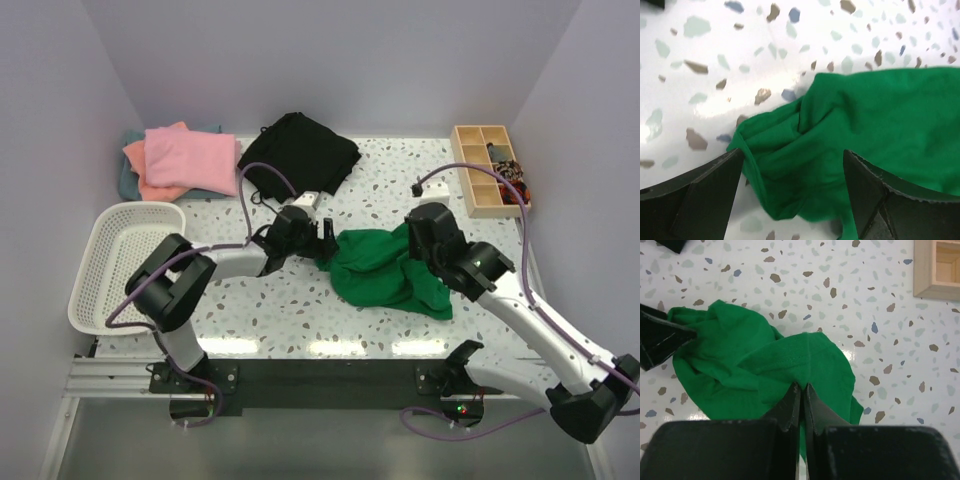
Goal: Fold and stack the t-shirts
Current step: Flatten out the tshirt
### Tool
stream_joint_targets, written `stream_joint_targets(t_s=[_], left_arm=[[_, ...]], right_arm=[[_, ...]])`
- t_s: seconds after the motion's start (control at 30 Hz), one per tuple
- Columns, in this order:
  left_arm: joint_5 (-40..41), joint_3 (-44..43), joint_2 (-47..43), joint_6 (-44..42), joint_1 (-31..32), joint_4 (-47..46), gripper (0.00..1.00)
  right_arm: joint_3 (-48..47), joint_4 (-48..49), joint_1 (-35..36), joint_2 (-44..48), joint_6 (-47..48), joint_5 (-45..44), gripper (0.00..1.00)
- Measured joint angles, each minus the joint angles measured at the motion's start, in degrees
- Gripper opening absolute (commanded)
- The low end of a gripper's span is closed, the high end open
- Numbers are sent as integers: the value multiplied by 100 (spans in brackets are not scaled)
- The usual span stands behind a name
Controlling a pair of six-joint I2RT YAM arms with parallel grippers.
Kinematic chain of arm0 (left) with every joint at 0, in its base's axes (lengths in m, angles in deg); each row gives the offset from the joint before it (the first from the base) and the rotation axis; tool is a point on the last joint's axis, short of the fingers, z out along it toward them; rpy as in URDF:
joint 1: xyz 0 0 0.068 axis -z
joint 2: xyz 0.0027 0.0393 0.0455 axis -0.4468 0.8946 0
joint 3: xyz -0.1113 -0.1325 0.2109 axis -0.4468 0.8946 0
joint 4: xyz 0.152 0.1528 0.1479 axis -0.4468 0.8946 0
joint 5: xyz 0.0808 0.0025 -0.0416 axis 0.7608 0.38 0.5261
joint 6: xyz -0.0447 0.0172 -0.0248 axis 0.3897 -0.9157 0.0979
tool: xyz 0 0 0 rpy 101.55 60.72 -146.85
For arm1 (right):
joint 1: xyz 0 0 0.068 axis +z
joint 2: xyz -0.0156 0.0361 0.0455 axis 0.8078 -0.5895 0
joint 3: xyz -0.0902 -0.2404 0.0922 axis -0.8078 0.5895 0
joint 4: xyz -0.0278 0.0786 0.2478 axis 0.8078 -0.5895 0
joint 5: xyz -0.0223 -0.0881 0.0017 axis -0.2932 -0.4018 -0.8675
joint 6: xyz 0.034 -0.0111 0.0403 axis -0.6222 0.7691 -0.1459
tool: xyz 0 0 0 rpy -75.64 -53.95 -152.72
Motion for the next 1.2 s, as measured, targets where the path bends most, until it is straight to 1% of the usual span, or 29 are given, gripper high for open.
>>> stream_joint_targets(t_s=[0.13,0.27,0.37,0.43,0.53,0.67,0.73,0.77,0.8,0.9,1.07,1.13,1.2], left_arm=[[-433,-330,382,7,-181,-468,86],[-675,-450,516,20,-269,-846,88],[-942,-520,575,0,-293,-1097,85],[-1250,-769,789,-44,-291,-1193,82],[-1742,-1233,1307,-109,-278,-1338,81],[-2111,-1335,1681,-146,-236,-1397,81],[-2194,-1335,1797,-208,-192,-1375,73],[-2216,-1335,1827,-238,-170,-1353,63],[-2229,-1335,1847,-278,-155,-1351,39],[-2271,-1335,1853,-363,-116,-1318,0],[-2221,-1257,1784,-426,-90,-1325,0],[-2039,-1058,1460,-435,-85,-1113,0],[-1722,-846,828,-472,-81,-717,0]], right_arm=[[55,-116,0,350,-98,175,0],[195,-254,0,503,-173,278,0],[286,-321,0,553,-210,328,0],[326,-334,0,577,-216,363,0],[343,-341,0,592,-223,380,0],[343,-341,0,590,-214,378,0],[343,-341,0,590,-210,378,0],[343,-341,0,590,-208,376,0],[343,-341,0,590,-208,376,0],[341,-341,0,590,-203,376,0],[275,-341,0,577,-164,411,0],[164,-339,0,579,-136,503,0],[9,-341,2,608,-96,551,0]])
